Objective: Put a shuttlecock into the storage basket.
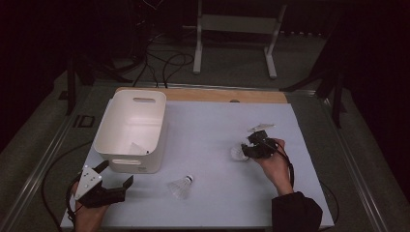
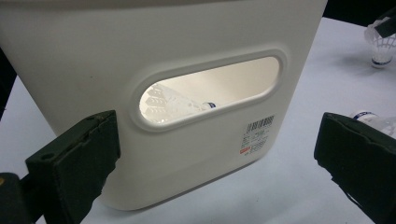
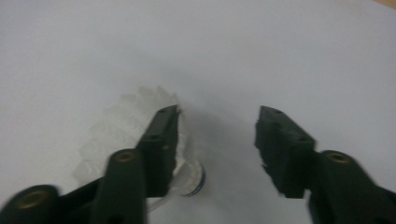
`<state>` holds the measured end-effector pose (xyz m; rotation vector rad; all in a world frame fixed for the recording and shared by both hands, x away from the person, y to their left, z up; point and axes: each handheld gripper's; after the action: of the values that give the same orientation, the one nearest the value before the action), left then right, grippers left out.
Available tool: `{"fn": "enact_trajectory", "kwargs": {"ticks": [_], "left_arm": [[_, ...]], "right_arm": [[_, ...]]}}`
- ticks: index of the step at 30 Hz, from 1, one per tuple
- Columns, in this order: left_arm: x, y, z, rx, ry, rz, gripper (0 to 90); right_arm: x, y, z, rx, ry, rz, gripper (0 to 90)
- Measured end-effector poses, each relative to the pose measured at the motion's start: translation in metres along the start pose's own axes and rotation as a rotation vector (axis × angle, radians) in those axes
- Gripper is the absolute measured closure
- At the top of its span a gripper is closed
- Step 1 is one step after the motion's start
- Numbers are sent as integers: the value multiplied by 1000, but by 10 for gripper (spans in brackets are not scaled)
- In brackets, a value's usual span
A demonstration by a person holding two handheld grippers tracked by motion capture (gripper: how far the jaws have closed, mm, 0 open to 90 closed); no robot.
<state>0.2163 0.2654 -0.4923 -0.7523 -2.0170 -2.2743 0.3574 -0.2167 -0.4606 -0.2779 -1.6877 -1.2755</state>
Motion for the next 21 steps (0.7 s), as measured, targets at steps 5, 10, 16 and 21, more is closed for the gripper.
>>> {"fn": "enact_trajectory", "kwargs": {"ticks": [5, 10, 16, 21], "left_arm": [[0, 0, 0, 0, 1, 0, 11], [0, 0, 0, 0, 2, 0, 11], [0, 0, 0, 0, 2, 0, 11], [0, 0, 0, 0, 1, 0, 11]], "right_arm": [[0, -5, 2, 21, 21, 0, 683], [-2, -14, -1, 17, 20, 0, 790], [5, -15, -2, 15, 8, -31, 886], [11, -14, 0, 15, 2, -63, 888]]}}
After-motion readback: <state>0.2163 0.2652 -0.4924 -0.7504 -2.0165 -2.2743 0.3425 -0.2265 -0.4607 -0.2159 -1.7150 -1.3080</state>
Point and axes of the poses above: each handheld gripper's, and its own axes: x roughly backward along the jaws, y roughly out of its top, z roughly to its left, and after that the axes turned 9 degrees about y, right-handed
